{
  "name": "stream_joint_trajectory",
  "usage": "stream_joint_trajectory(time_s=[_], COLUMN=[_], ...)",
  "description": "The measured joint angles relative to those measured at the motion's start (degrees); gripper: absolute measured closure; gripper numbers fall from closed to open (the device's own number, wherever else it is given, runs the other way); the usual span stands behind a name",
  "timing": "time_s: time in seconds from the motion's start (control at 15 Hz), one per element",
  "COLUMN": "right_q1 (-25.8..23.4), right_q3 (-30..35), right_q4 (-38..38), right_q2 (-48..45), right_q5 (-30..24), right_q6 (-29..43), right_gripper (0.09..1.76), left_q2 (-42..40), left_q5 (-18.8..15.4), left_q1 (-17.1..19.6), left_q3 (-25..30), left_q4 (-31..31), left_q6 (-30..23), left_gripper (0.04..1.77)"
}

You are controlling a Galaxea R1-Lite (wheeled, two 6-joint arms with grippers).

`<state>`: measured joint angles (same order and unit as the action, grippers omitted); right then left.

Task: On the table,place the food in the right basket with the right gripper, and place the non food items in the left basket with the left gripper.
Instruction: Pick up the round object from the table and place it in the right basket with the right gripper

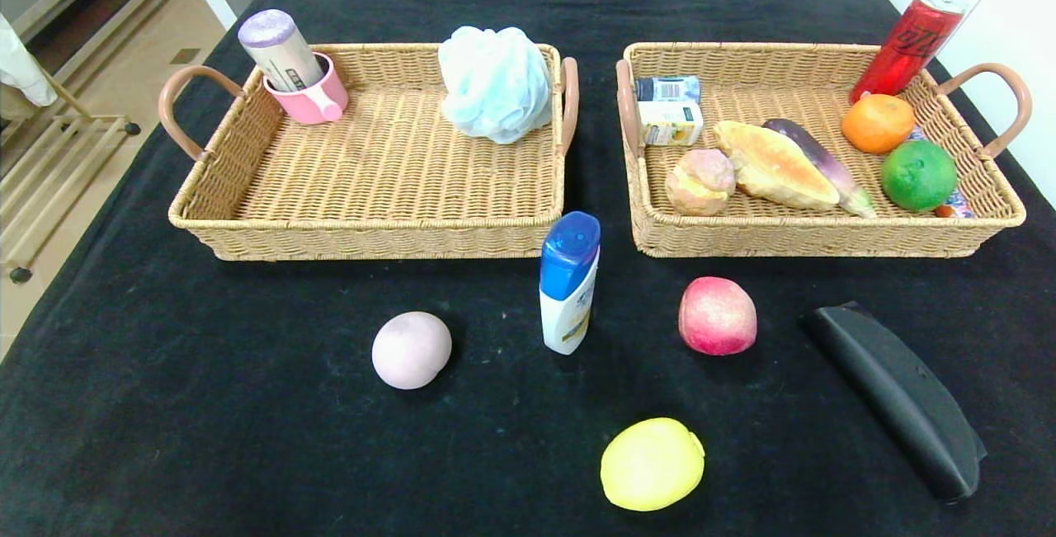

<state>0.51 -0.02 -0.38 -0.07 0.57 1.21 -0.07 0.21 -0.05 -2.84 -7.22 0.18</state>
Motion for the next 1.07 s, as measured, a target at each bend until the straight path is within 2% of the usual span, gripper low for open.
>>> stream_joint_trajectory(time_s=[0.13, 0.33, 0.53, 0.8, 1.07], right_q1=[0.00, 0.11, 1.49, 4.28, 10.53], right_q3=[-2.23, -7.02, -12.92, -21.94, -30.49], right_q4=[0.09, 0.02, -0.52, -0.66, -0.77], right_q2=[0.38, 4.71, 12.00, 24.14, 36.15], right_q5=[-0.71, -2.83, -6.57, -9.36, -9.52], right_q6=[1.71, 2.47, 2.36, 1.79, 1.51], right_gripper=[0.14, 0.14, 0.14, 0.14, 0.14], left_q2=[0.00, 1.89, 7.57, 20.22, 33.45], left_q5=[-0.67, -7.07, -11.12, -12.67, -13.81], left_q1=[-0.02, -0.05, -0.46, -5.60, -12.00], left_q3=[-0.85, -4.77, -9.29, -19.31, -27.20], left_q4=[3.32, 4.69, 5.42, 5.66, 6.73], left_q6=[-0.60, -0.80, -0.84, -0.51, 1.60], left_gripper=[0.09, 0.09, 0.09, 0.09, 0.09])
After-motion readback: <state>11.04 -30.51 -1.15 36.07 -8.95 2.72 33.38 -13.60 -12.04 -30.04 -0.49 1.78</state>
